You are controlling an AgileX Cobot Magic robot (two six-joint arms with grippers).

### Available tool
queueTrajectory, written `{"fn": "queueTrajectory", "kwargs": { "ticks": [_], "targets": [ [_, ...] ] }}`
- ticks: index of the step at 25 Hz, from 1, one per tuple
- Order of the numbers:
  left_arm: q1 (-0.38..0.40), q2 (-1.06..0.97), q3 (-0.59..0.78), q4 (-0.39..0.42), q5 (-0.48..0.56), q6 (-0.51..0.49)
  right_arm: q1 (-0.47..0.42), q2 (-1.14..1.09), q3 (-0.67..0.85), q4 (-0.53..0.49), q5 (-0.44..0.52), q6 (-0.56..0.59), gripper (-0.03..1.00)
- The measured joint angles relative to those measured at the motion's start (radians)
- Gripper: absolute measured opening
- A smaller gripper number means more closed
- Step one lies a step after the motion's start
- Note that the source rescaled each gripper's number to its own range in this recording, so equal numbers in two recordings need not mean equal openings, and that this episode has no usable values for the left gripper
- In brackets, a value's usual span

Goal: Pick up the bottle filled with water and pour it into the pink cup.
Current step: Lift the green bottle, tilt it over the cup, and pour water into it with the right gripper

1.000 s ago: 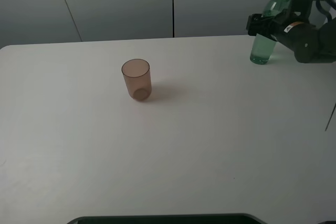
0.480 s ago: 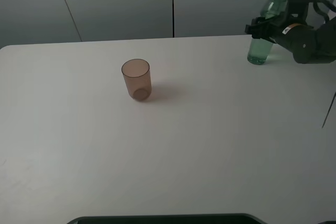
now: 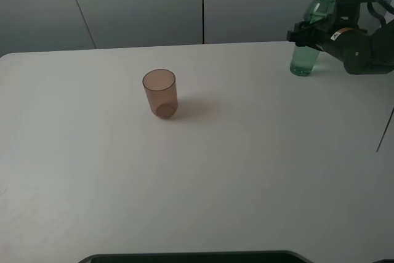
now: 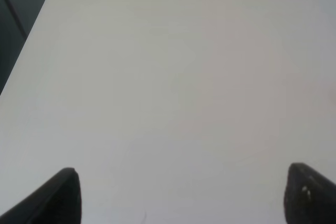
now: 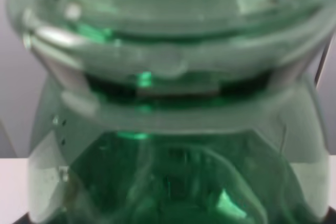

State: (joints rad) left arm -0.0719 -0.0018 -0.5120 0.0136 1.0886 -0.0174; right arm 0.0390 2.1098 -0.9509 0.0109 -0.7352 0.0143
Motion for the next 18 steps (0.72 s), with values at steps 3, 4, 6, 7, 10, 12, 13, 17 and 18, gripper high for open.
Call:
{"fn": "queueTrajectory", "kwargs": {
  "ticks": [3, 4, 6, 7, 10, 12, 13, 17, 18],
  "targets": [
    [0.000, 0.000, 0.000, 0.000, 0.000, 0.000, 0.000, -0.022, 0.000, -0.011, 0.042, -0.002, 0.01],
    [0.000, 0.000, 0.000, 0.000, 0.000, 0.000, 0.000, -0.034, 0.000, -0.011, 0.066, -0.002, 0.01],
    [0.000, 0.000, 0.000, 0.000, 0.000, 0.000, 0.000, -0.068, 0.000, -0.032, 0.141, 0.000, 0.01],
    [0.000, 0.000, 0.000, 0.000, 0.000, 0.000, 0.000, -0.091, 0.002, -0.044, 0.171, 0.000, 0.01],
    [0.000, 0.000, 0.000, 0.000, 0.000, 0.000, 0.000, -0.171, 0.007, -0.064, 0.248, 0.000, 0.01],
    [0.000, 0.000, 0.000, 0.000, 0.000, 0.000, 0.000, -0.230, 0.007, -0.080, 0.285, 0.010, 0.01],
    [0.000, 0.000, 0.000, 0.000, 0.000, 0.000, 0.002, -0.263, 0.007, -0.085, 0.307, 0.012, 0.01],
    [0.000, 0.000, 0.000, 0.000, 0.000, -0.003, 0.033, -0.387, 0.007, -0.099, 0.404, 0.019, 0.01],
    [0.000, 0.000, 0.000, 0.000, 0.000, -0.003, 0.046, -0.416, 0.007, -0.101, 0.422, 0.019, 0.01]
  ]
}}
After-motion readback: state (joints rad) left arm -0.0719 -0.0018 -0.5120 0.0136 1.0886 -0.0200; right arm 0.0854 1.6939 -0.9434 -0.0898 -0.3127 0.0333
